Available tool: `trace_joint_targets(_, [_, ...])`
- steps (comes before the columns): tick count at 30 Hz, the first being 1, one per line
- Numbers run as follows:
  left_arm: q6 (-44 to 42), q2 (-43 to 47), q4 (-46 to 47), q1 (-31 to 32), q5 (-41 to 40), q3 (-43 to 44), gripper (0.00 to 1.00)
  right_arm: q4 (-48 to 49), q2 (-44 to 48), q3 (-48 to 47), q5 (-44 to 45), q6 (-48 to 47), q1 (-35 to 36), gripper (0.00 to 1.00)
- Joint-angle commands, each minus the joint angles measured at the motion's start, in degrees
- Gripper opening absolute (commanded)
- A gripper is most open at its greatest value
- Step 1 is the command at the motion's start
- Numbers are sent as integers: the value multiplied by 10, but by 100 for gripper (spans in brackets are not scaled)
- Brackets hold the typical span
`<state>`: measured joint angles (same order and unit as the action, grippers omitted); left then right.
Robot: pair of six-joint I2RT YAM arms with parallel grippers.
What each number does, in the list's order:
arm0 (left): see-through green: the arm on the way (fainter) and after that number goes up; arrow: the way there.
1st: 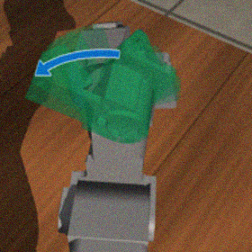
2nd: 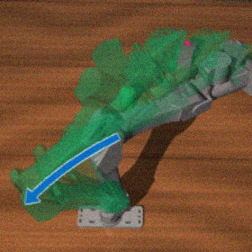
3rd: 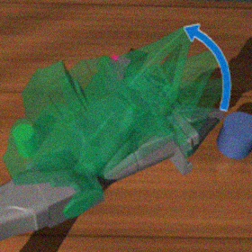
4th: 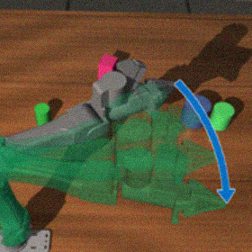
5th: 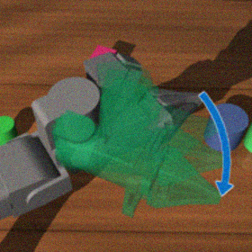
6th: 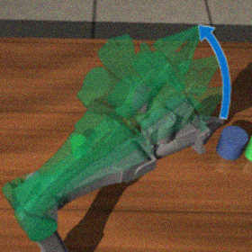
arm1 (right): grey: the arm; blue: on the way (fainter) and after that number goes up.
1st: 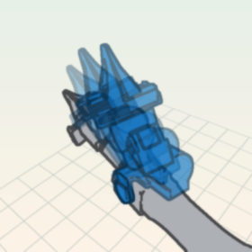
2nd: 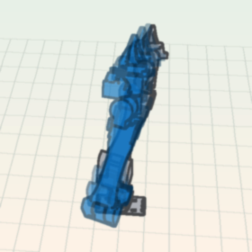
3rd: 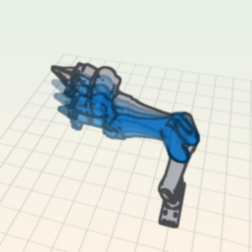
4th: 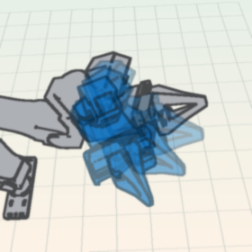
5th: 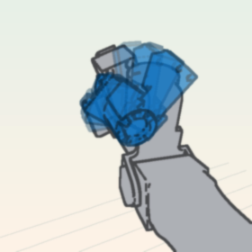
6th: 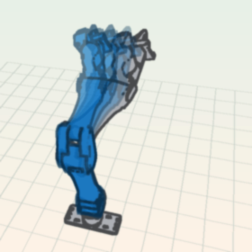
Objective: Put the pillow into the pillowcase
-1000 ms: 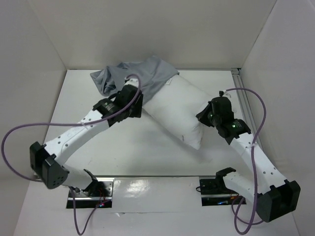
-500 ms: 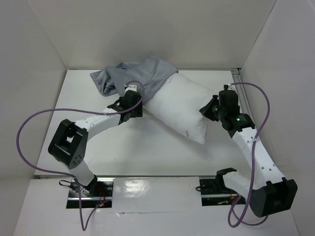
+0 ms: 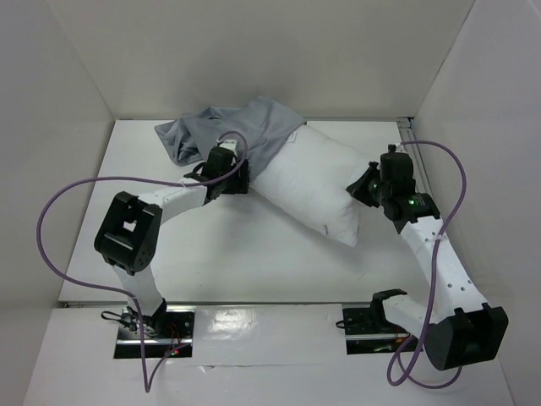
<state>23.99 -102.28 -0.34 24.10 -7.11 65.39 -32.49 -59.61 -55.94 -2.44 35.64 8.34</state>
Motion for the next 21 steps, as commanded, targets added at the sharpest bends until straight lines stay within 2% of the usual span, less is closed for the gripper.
trace_joint_targets(1, [-20,-9,43,0,38,30,77,23,0,-44,-13,-14,-3,0])
trace_joint_targets(3, [-20,-9,43,0,32,30,77,23,0,-44,-13,-14,-3,0])
trace_joint_targets(4, [-20,-17,43,0,32,40,74,23,0,-44,-13,-14,-3,0])
trace_joint_targets(5, [-20,-22,30,0,19,46,65,23,0,-44,-13,-14,-3,0])
trace_joint_targets(7, [-20,-30,25,0,5,58,57,17,0,-44,-13,-14,-3,0])
trace_joint_targets(8, [-20,-36,24,0,5,58,50,17,0,-44,-13,-14,-3,0])
trace_joint_targets(9, [-20,-36,17,0,-2,65,30,17,0,-44,-13,-14,-3,0])
trace_joint_targets(11, [-20,-42,9,0,-8,73,14,12,0,-44,-13,-14,-3,0])
trace_joint_targets(12, [-20,-42,3,0,-8,80,0,12,0,-44,-13,-14,-3,0])
trace_joint_targets(16, [-20,-25,-19,12,-22,80,0,12,0,-50,-13,-14,-3,0])
trace_joint_targets(19, [-20,21,-43,38,-22,74,0,18,0,-50,-28,-14,-3,0])
trace_joint_targets(21, [-8,54,-59,59,5,74,0,36,0,-44,-41,-7,-3,0])
